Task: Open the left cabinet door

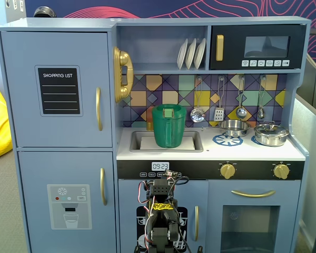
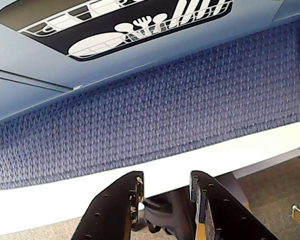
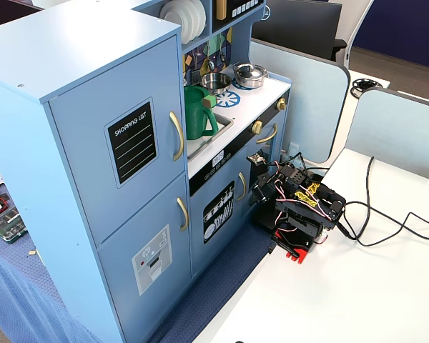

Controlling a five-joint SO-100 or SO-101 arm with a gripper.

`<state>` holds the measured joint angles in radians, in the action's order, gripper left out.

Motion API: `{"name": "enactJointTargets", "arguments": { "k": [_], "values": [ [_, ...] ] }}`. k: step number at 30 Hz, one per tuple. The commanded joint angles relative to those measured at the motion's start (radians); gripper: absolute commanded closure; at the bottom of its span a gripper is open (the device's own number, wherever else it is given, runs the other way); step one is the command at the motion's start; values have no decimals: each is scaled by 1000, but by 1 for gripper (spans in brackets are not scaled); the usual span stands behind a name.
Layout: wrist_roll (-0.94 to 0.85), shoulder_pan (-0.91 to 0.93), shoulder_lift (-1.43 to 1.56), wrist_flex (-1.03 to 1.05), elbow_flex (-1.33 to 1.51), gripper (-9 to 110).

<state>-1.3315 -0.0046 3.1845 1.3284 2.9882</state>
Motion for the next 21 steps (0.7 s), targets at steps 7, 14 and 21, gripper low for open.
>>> {"name": "enactJointTargets", "arguments": {
  "k": [7, 14, 21],
  "values": [
    [-224, -25, -6, 204, 9, 101],
    [-78, -153, -9, -100, 5, 101],
    [-114, -428, -71, -646, -156, 101]
  ]
}}
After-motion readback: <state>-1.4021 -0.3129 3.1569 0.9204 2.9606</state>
